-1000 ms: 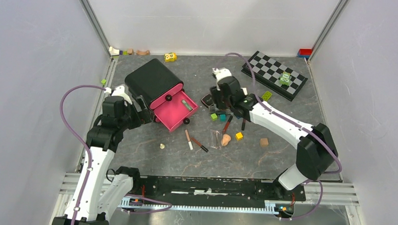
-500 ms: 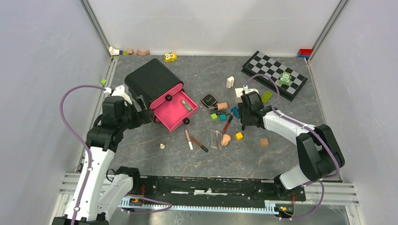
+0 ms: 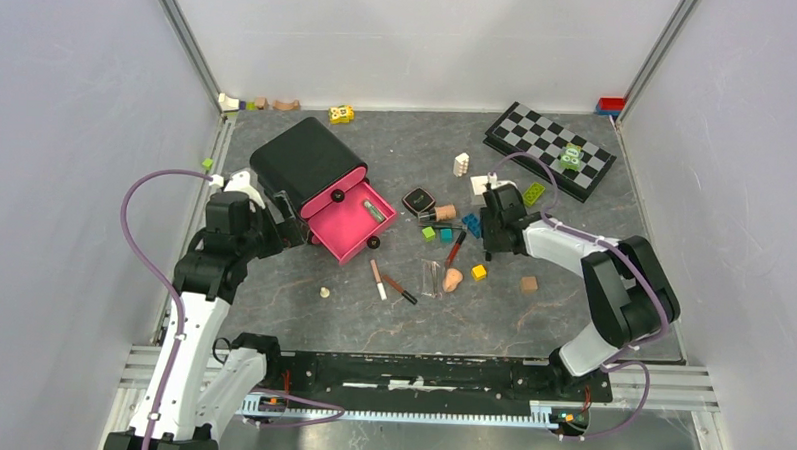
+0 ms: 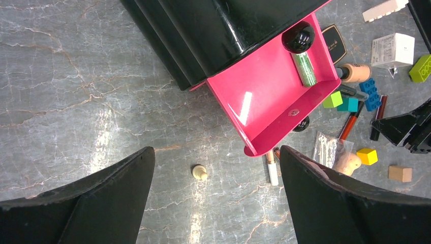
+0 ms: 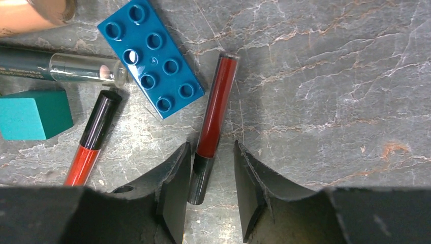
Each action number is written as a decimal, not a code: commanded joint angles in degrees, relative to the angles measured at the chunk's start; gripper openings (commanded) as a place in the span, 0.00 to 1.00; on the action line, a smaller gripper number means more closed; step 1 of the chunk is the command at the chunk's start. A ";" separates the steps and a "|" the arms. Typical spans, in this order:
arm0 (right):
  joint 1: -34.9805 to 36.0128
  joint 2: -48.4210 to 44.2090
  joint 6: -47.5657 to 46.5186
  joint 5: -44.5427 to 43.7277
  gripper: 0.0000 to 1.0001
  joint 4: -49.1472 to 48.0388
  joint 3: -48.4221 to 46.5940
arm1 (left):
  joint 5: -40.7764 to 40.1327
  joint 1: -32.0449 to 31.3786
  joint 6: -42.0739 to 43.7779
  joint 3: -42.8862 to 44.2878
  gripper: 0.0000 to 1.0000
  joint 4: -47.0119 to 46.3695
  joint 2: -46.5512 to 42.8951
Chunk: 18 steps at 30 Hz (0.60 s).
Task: Organize the makeup
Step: Pick up the makeup from the center of the board.
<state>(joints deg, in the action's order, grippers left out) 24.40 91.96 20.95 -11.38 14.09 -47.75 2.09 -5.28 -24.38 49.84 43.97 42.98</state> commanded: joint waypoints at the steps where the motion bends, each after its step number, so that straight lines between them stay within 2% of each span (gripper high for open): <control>1: -0.48 1.54 0.38 0.89 0.40 -1.95 -0.16 | 0.98 -0.17 1.70 -0.18 0.98 -2.49 0.02; 3: -0.49 1.61 0.34 0.97 0.34 -2.07 0.01 | 0.99 -0.17 1.69 -0.14 0.98 -2.48 0.08; 9: -0.59 -0.87 0.24 -1.05 0.02 -1.95 0.38 | 0.99 -0.17 1.71 -0.19 0.98 -2.48 0.05; 18: -0.43 -10.05 -2.40 -1.16 0.00 -2.41 -0.24 | 1.07 -0.17 1.62 -0.15 0.98 -2.48 0.23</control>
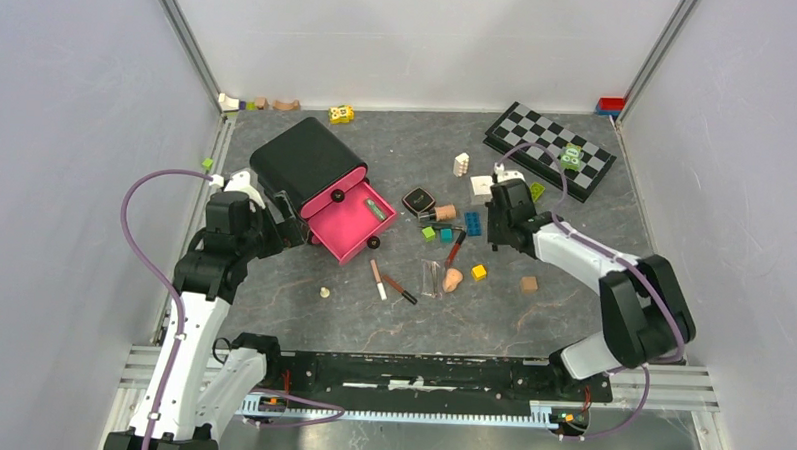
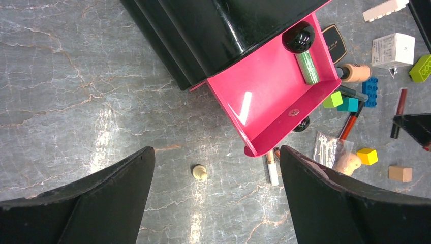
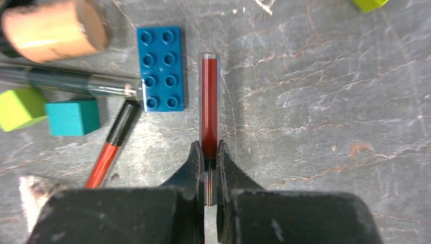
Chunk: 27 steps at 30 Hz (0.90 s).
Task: Organize the makeup
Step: Pick up the makeup from the center of the board, then place the makeup in the drawer.
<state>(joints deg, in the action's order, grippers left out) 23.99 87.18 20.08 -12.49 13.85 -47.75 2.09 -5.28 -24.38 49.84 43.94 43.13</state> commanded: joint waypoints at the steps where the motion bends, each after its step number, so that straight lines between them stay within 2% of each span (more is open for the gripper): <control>1: 0.00 -6.26 -1.69 0.74 0.00 -2.64 -0.16 | 1.08 -0.17 1.62 -0.11 0.98 -2.46 0.11; 7: 2.25 -8.08 -3.02 10.12 0.00 -6.18 -3.02 | 0.97 -0.17 1.62 -0.10 0.98 -2.46 0.28; 13: 10.82 -3.57 -4.78 18.06 0.00 -7.33 -11.73 | 0.93 -0.17 1.62 -0.10 0.98 -2.46 0.07; 18: 18.24 4.29 -6.15 19.63 0.00 -5.12 -22.56 | 0.64 -0.22 1.62 -0.10 0.98 -2.37 -0.06; 27: 23.96 14.35 -5.35 19.93 0.00 -5.78 -34.67 | 0.62 -0.17 1.62 -0.03 0.98 -2.28 -0.04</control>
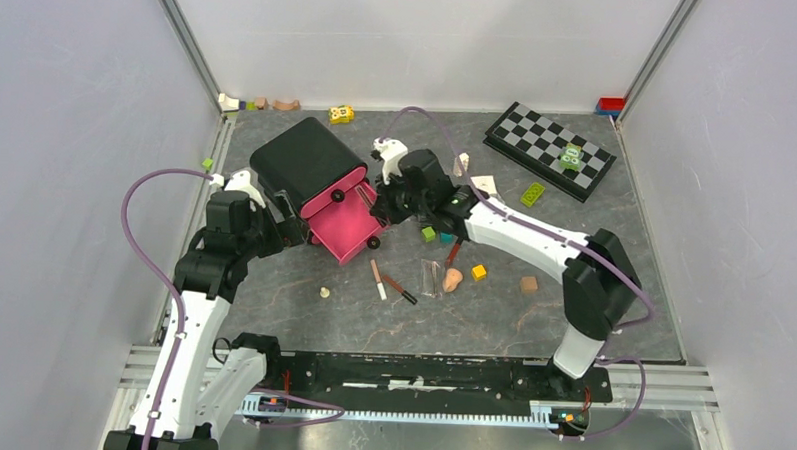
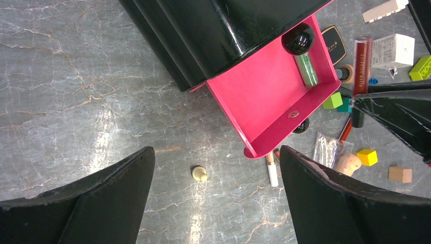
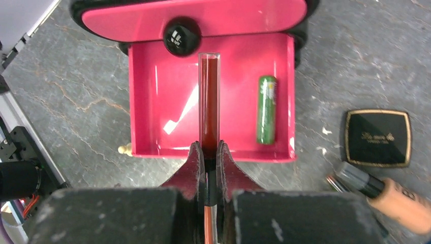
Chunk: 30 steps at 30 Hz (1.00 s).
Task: Organize the makeup
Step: Place the makeup in the drawer.
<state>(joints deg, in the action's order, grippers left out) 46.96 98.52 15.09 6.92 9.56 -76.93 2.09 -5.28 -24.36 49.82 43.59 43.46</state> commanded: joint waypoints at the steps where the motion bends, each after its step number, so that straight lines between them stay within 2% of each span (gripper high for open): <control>1: 1.33 4.19 0.01 0.60 0.00 -1.39 -6.64 | 0.62 -0.18 1.60 -0.01 0.98 -1.93 -0.40; 5: 2.07 7.65 2.02 -0.94 0.00 1.73 -11.13 | 0.09 -0.17 1.51 -0.08 0.98 -1.85 -0.80; 16: 2.19 9.12 13.66 -5.16 0.00 6.33 -10.89 | 0.24 -0.17 1.51 -0.08 0.98 -1.85 -0.58; 23: 2.17 13.85 21.30 -5.47 0.00 11.30 -18.03 | 0.24 -0.17 1.51 -0.05 0.98 -1.88 -0.66; 30: 2.16 15.85 27.74 -8.05 0.00 11.71 -18.70 | 0.35 -0.17 1.51 0.05 0.98 -1.85 -0.76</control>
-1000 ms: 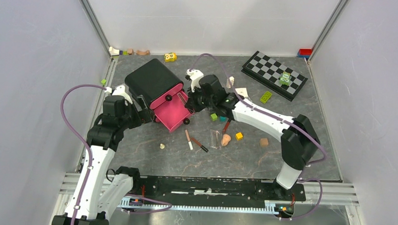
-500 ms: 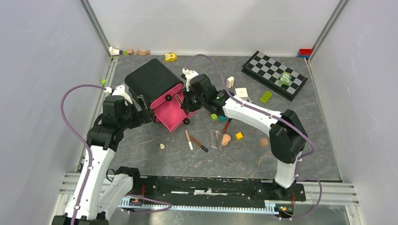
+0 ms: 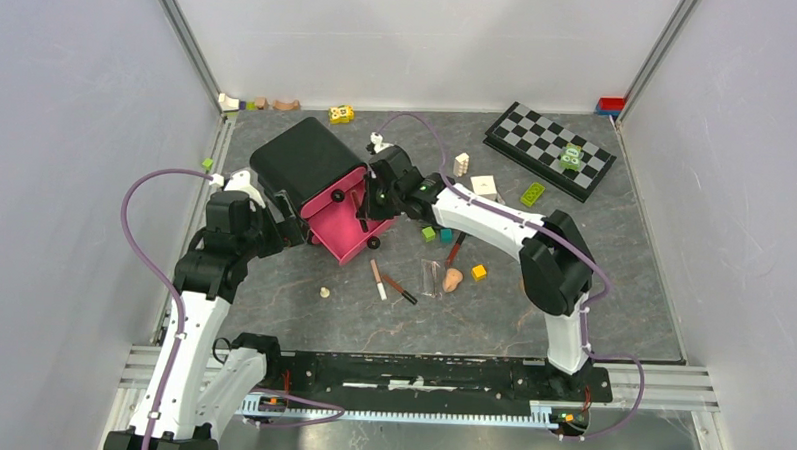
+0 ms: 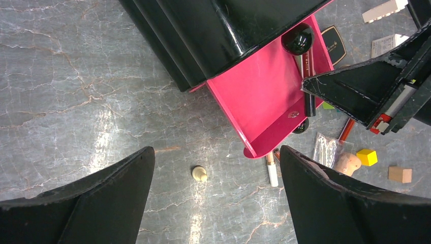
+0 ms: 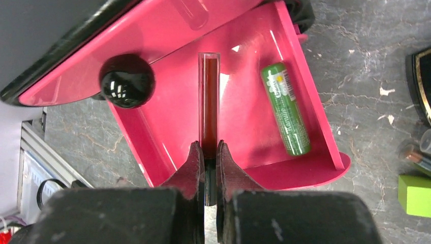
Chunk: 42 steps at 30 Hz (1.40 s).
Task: Organize the makeup
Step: Place the makeup in the drawer.
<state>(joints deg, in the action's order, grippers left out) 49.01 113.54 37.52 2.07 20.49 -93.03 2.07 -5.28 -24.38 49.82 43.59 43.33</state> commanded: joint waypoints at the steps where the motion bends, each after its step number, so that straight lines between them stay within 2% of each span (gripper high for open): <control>1: 0.14 1.03 5.82 -3.62 0.00 0.72 -2.43 | 0.44 -0.17 1.53 -0.04 0.98 -1.90 -0.62; 9: 0.05 4.63 5.68 -3.79 0.00 0.29 -5.64 | 0.35 -0.17 1.53 -0.03 0.98 -1.93 -0.80; 17: 0.05 6.41 -0.31 -3.77 0.02 -1.37 -6.97 | 0.48 -0.18 1.53 0.00 0.98 -1.93 -0.72; 27: 0.10 6.48 -10.68 -5.30 0.17 -3.47 -6.60 | 0.46 -0.19 1.53 0.00 0.98 -1.94 -0.80; 36: 0.04 2.82 -14.93 -8.73 0.41 -4.70 -4.00 | 0.42 -0.17 1.53 -0.06 0.98 -1.98 -0.80; 42: 0.03 -0.16 -15.64 -10.01 0.41 -4.30 -2.72 | 0.40 -0.17 1.53 -0.08 0.98 -1.93 -0.81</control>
<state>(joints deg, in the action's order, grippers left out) 49.01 118.69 23.68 -5.72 18.04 -96.64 2.09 -5.28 -24.38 49.82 43.59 43.18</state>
